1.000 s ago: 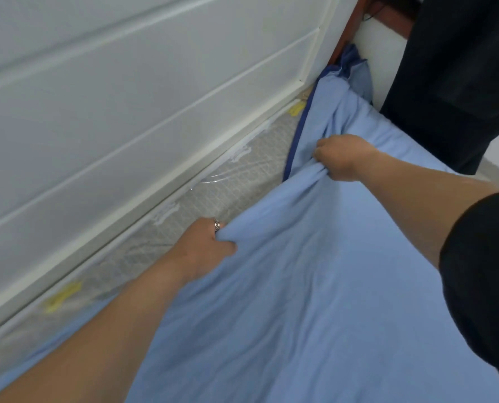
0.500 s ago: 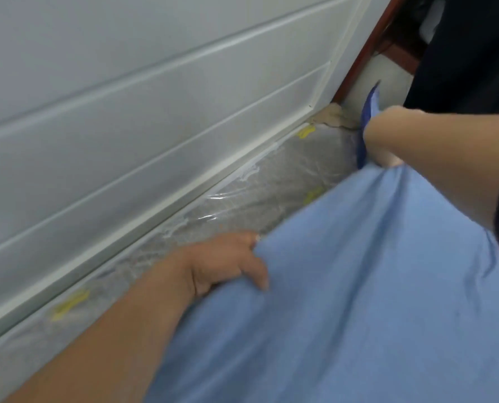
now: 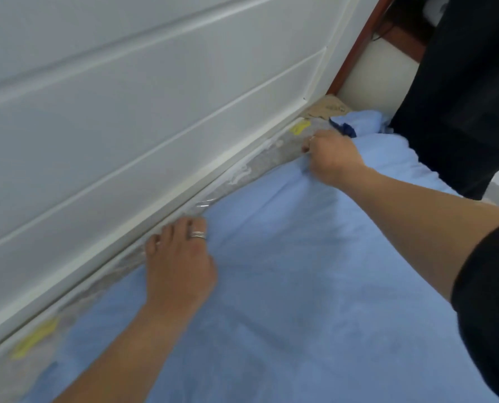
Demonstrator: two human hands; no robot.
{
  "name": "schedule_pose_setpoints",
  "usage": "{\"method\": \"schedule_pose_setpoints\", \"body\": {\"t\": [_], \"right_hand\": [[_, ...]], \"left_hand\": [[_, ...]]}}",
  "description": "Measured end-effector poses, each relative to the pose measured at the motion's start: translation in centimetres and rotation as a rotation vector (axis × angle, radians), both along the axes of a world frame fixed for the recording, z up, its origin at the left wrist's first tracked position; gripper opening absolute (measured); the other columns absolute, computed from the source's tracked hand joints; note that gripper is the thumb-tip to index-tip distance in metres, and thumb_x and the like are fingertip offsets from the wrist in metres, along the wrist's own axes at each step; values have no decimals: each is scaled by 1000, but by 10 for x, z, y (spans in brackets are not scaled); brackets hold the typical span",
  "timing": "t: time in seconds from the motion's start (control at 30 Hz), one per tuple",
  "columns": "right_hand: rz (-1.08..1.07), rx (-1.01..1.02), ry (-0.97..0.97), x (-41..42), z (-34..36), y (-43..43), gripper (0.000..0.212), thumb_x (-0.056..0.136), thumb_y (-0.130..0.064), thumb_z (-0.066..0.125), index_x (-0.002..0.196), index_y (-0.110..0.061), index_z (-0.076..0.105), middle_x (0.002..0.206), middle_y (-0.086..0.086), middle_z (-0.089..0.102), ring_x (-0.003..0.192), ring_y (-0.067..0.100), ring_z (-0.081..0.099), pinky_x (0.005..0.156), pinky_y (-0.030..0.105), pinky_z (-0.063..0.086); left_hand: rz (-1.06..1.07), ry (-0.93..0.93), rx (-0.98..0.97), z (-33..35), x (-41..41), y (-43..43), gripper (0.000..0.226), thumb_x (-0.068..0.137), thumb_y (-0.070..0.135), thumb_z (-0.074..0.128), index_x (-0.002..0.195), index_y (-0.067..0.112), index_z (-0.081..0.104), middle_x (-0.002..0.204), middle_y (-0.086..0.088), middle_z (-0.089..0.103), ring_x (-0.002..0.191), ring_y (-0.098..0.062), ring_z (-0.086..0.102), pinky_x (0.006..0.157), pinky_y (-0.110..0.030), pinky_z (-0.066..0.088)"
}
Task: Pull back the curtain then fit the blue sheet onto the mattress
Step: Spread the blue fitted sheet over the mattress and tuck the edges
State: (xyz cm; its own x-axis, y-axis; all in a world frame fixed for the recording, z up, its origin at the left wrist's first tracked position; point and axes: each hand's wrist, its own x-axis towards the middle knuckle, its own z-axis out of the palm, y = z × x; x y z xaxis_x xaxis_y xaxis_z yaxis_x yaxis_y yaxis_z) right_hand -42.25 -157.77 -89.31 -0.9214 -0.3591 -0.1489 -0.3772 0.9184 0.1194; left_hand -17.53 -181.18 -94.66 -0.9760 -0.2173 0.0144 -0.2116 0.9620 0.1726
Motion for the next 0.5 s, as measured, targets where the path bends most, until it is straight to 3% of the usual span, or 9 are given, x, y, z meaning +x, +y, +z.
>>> {"method": "schedule_pose_setpoints", "body": {"t": [0.07, 0.13, 0.23, 0.3, 0.37, 0.43, 0.5], "right_hand": [[-136, -14, 22, -22, 5, 20, 28, 85, 0, 51, 104, -11, 68, 110, 16, 63, 106, 38, 59, 85, 41, 48], [-246, 89, -11, -49, 9, 42, 26, 89, -9, 54, 110, -18, 66, 112, 15, 63, 104, 37, 61, 86, 43, 51], [-210, 261, -145, -79, 6, 82, 49, 85, -10, 53, 131, -25, 58, 127, 13, 55, 115, 39, 56, 97, 50, 50], [-99, 323, -228, -88, -1, 107, 64, 82, -9, 54, 140, -33, 46, 143, 11, 36, 129, 38, 42, 103, 50, 45], [-64, 237, -257, -94, -5, 123, 68, 80, -6, 57, 135, -43, 45, 152, 2, 20, 140, 37, 27, 107, 45, 39], [-154, -24, -176, -111, -4, 121, 55, 81, 3, 54, 122, -33, 62, 144, 8, 40, 134, 35, 41, 105, 31, 37], [-261, -132, -34, -128, 3, 116, 48, 84, 5, 55, 122, -23, 61, 132, 11, 53, 121, 35, 54, 100, 31, 43]], "left_hand": [[-41, -6, 76, -7, -12, 21, 51, 76, 24, 51, 127, 20, 54, 123, -3, 57, 113, -31, 52, 92, -45, 37], [-17, -31, 85, -21, -23, 30, 55, 82, 31, 56, 136, 21, 48, 133, -1, 51, 122, -27, 46, 100, -45, 32], [32, -21, 67, -39, -35, 31, 63, 78, 38, 54, 139, 23, 43, 137, -3, 47, 123, -28, 45, 99, -48, 30], [68, -49, 74, -42, -38, 29, 67, 76, 42, 51, 140, 22, 42, 139, -5, 46, 122, -29, 44, 98, -49, 30], [88, -61, 81, -40, -40, 30, 70, 77, 44, 49, 141, 20, 42, 140, -6, 46, 122, -29, 44, 99, -50, 31], [107, -93, 73, -39, -41, 30, 71, 76, 45, 48, 141, 18, 43, 139, -7, 47, 121, -29, 43, 98, -51, 32], [120, -104, 70, -37, -43, 31, 72, 75, 46, 47, 140, 16, 45, 139, -8, 47, 121, -30, 43, 98, -51, 32]]}}
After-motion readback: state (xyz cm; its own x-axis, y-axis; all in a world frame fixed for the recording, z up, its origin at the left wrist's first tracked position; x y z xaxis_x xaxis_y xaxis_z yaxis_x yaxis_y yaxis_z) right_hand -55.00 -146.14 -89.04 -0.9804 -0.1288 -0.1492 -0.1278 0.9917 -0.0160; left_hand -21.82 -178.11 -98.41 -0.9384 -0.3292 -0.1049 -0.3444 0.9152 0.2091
